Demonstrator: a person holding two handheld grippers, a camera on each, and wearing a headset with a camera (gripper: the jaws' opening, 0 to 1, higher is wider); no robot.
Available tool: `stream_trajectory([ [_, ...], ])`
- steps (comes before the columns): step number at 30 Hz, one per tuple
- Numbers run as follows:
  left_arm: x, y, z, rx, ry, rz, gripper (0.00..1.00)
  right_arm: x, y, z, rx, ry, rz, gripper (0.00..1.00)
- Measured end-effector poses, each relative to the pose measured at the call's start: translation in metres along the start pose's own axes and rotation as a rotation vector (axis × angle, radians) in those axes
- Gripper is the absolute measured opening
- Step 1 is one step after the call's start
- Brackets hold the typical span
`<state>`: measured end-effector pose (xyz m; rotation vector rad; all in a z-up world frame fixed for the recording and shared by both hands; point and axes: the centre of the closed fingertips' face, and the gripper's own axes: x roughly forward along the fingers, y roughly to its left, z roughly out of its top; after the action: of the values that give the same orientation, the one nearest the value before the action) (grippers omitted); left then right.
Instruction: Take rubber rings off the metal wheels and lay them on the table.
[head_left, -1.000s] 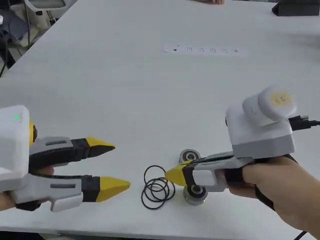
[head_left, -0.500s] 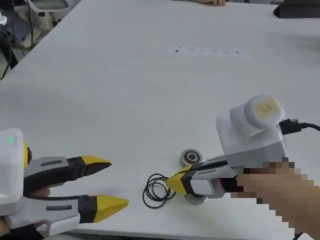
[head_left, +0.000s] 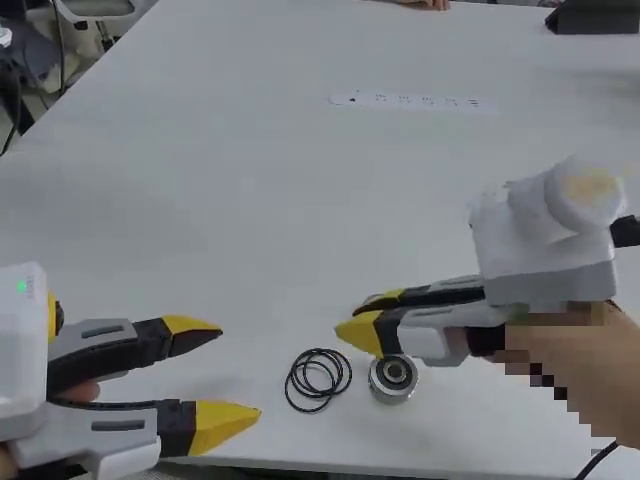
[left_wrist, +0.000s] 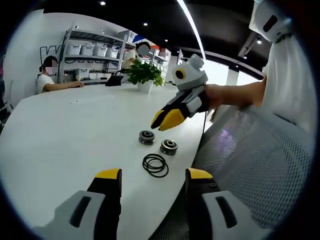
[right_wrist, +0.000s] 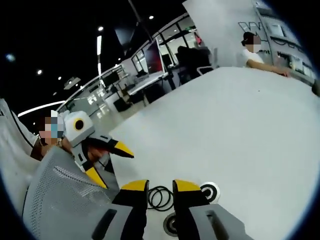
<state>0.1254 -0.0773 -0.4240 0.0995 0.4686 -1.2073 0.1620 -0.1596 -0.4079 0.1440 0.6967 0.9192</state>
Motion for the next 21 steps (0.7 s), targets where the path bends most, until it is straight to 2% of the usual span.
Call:
stream_trajectory([
  [5,-0.003,0.001,0.003,0.007,0.002,0.005,0.51,-0.018,0.002,0.025,-0.036,-0.072,-0.007,0.24],
  [10,-0.007,0.004,0.009,0.018,-0.002,0.016,0.55,-0.036,0.005,0.041,-0.088,-0.116,-0.018,0.32],
  [15,-0.010,0.005,0.014,0.031,-0.002,0.020,0.59,-0.053,0.004,0.047,-0.155,-0.131,-0.042,0.43],
  [17,-0.010,0.005,0.015,0.035,-0.001,0.021,0.60,-0.061,0.006,0.049,-0.192,-0.148,-0.030,0.49],
  [21,-0.011,0.005,0.018,0.044,-0.001,0.023,0.62,-0.073,0.000,0.044,-0.207,-0.154,-0.029,0.62],
])
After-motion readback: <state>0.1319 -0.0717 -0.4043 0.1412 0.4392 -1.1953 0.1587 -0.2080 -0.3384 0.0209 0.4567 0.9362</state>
